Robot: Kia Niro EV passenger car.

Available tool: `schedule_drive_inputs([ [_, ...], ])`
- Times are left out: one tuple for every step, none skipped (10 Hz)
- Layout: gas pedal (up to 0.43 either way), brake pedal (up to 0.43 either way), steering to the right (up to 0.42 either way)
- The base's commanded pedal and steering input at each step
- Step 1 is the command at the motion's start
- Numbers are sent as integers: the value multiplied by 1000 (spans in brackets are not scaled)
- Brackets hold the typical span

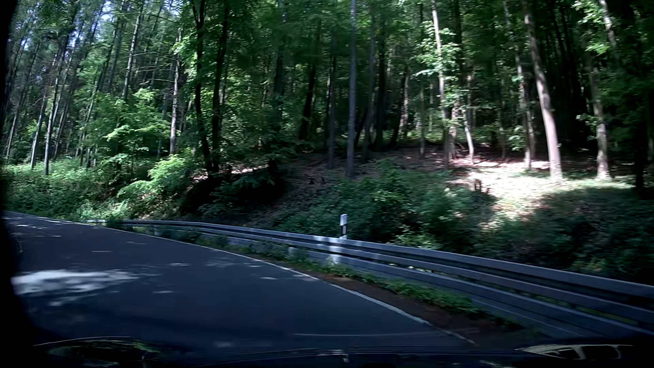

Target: Follow the waypoints while adhering to traffic rules and regulations

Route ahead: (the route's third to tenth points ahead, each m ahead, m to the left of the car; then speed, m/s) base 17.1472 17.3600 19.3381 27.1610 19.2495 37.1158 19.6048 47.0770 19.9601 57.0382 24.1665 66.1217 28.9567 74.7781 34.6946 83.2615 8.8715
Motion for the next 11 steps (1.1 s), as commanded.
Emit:
schedule_drive_inputs([
  [248, 0, -267],
  [248, 0, -267],
  [248, 0, -266],
  [248, 0, -263],
  [248, 0, -255],
  [260, 0, -252],
  [260, 0, -252],
  [268, 0, -251],
  [287, 0, -245],
  [287, 0, -228],
  [287, 0, -216],
])
